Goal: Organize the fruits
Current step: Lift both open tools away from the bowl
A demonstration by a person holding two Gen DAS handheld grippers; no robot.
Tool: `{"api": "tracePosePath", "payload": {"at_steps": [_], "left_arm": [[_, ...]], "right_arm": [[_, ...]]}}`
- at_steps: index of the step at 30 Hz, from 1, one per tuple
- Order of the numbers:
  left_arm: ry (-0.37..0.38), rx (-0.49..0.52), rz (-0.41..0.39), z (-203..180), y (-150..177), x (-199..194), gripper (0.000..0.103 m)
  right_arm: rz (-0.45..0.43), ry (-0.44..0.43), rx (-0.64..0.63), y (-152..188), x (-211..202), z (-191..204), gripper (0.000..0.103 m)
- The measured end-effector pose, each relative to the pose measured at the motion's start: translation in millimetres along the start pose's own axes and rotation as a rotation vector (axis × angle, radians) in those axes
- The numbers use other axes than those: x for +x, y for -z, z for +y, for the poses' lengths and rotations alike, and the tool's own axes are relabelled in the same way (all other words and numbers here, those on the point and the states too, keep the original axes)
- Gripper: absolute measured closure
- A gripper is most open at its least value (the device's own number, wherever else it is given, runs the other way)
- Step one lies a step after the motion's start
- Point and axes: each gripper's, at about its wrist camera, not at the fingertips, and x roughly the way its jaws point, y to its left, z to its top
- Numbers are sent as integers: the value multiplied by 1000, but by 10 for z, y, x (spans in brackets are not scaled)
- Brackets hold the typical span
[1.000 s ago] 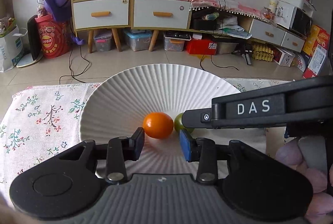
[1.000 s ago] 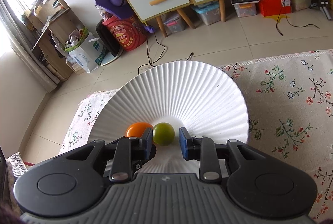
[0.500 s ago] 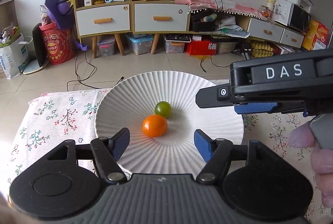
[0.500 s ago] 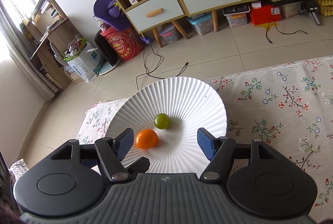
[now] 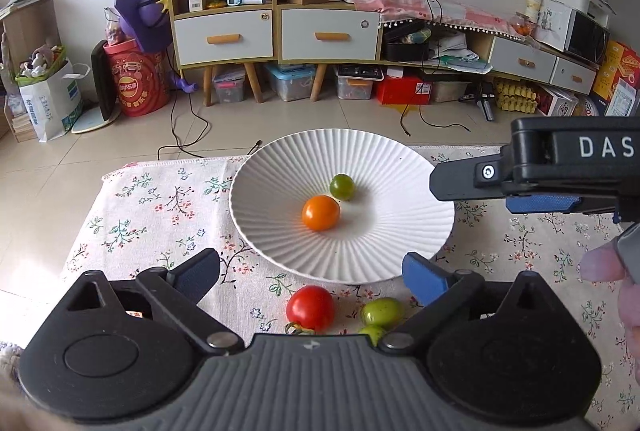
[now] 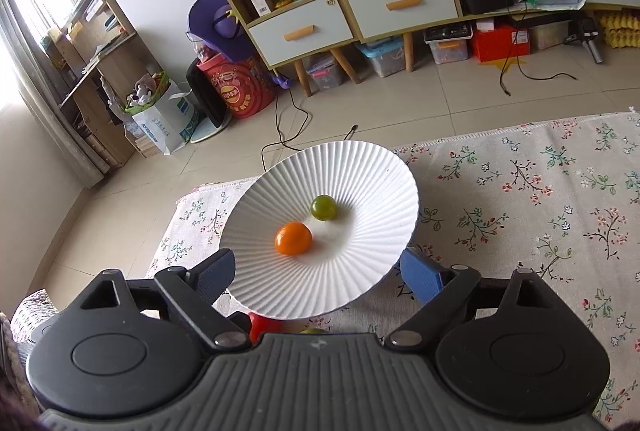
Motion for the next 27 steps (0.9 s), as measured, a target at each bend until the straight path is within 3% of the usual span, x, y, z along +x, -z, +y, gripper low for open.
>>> {"api": "tracePosePath", "payload": {"at_steps": [8, 15, 27], "left_arm": [[-11, -11, 8, 104, 227, -81, 1], [-10, 54, 47, 148, 499, -141, 1], [24, 65, 56, 297, 867, -347, 1]], "right_arm": [[-33, 17, -43, 133, -51, -23, 2], [-28, 55, -130, 327, -102, 13, 1], [-10, 1, -325, 757, -309, 159, 1]]}}
